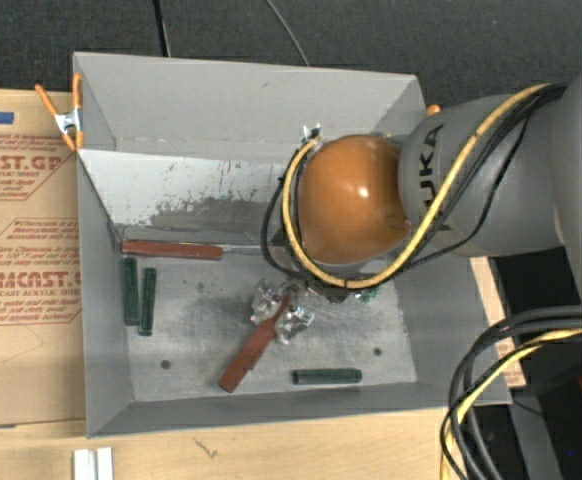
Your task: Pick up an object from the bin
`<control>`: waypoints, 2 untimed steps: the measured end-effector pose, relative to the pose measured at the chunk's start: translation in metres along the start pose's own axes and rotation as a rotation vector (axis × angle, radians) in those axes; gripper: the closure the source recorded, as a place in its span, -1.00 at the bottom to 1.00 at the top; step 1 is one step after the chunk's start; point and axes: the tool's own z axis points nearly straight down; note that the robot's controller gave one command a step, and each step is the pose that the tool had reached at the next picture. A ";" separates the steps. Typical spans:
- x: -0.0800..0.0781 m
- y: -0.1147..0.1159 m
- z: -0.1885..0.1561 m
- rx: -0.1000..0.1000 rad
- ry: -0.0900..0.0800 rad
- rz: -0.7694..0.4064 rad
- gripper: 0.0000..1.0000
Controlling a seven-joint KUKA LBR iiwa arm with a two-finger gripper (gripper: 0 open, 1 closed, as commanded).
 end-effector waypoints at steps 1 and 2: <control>0.000 0.000 -0.016 0.004 -0.003 0.001 1.00; -0.001 0.000 -0.026 0.003 -0.003 0.000 1.00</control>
Offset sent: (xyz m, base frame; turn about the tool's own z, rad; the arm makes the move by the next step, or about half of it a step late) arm -0.0001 0.0000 0.0543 0.0000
